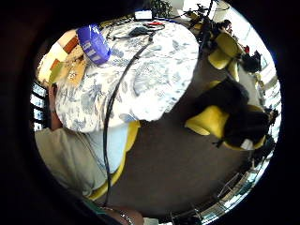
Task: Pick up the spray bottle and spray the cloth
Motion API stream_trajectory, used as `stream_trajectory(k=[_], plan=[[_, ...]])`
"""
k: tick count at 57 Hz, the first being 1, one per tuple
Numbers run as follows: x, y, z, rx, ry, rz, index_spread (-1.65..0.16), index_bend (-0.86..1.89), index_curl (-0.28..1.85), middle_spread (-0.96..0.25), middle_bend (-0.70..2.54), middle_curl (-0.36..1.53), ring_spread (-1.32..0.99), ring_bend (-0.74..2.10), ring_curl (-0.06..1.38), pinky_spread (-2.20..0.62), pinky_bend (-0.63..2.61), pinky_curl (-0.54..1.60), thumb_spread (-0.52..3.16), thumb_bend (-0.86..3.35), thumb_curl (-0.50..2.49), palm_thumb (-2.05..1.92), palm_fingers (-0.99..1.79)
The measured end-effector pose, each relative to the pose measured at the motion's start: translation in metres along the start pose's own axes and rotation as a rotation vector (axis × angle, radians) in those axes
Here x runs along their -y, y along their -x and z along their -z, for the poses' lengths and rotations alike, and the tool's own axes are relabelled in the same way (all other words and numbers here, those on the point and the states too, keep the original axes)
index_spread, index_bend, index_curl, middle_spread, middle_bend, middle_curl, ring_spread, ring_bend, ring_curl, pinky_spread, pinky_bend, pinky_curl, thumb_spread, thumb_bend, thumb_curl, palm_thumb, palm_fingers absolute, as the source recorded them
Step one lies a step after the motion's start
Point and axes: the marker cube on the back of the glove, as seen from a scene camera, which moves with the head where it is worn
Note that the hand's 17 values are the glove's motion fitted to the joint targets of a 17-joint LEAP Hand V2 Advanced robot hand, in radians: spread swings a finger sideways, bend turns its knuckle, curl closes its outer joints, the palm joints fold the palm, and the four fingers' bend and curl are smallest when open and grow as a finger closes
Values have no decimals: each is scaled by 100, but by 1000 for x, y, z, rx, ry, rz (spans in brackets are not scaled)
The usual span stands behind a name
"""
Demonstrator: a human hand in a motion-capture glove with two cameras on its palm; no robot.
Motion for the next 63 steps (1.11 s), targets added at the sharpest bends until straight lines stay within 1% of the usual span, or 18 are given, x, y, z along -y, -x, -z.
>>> stream_trajectory(k=[11,26,30,34,36,37,38,39,41,44,47,50,51,53,56,57,59,63], plan=[[36,-5,-30,203,-56,-6,-37,12,19,0,30,34,-5,44,28,19,29,32,104,-2,34,72,29],[93,4,-67,510,-166,-76,-34,13,19,1,29,34,-3,44,29,19,29,33,99,-2,35,76,31],[106,8,-77,514,-169,-73,-33,12,20,2,29,35,-3,45,30,19,30,34,97,-2,36,77,31],[116,12,-82,499,-221,-72,-33,12,20,2,26,34,-3,45,30,19,32,35,96,-2,36,78,28],[119,13,-83,498,-253,-73,-32,10,19,2,26,34,-2,48,31,18,34,35,96,-2,36,79,37],[120,14,-83,499,-272,-71,-32,10,19,2,25,34,-2,48,30,18,33,34,96,-2,36,79,34],[122,14,-83,501,-292,-67,-31,10,19,0,30,36,-5,54,33,15,37,36,97,-1,37,81,56],[123,14,-83,504,-314,-63,-30,8,17,0,29,35,-6,55,32,13,38,34,97,-1,37,81,61],[126,14,-83,517,-354,-58,-29,9,17,-4,32,37,-10,61,34,5,43,35,99,0,38,83,80],[129,14,-81,545,-409,-70,-29,12,19,-8,33,39,-13,67,37,-5,48,38,102,1,40,87,98],[129,12,-81,556,-435,-81,-28,18,22,-11,35,42,-15,68,40,-10,51,41,105,3,43,92,110],[129,10,-78,542,-460,-85,-28,20,26,-13,38,45,-17,69,44,-14,53,45,109,4,44,93,111],[130,9,-78,534,-484,-90,-28,27,29,-14,39,46,-17,69,45,-13,57,47,112,5,44,95,119],[131,10,-76,519,-515,-106,-28,37,33,-16,41,49,-19,70,47,-14,60,49,117,7,45,97,126],[130,11,-74,500,-526,-116,-28,46,37,-18,45,52,-20,72,50,-14,64,52,123,9,46,99,125],[130,11,-73,496,-536,-113,-28,51,40,-18,48,54,-21,74,51,-14,68,54,125,9,47,100,131],[131,11,-71,500,-548,-117,-27,57,43,-20,54,57,-22,77,53,-14,72,57,128,11,47,101,132],[126,13,-64,530,-527,-107,-26,64,48,-21,62,63,-23,83,57,-14,83,63,134,13,50,104,131]])
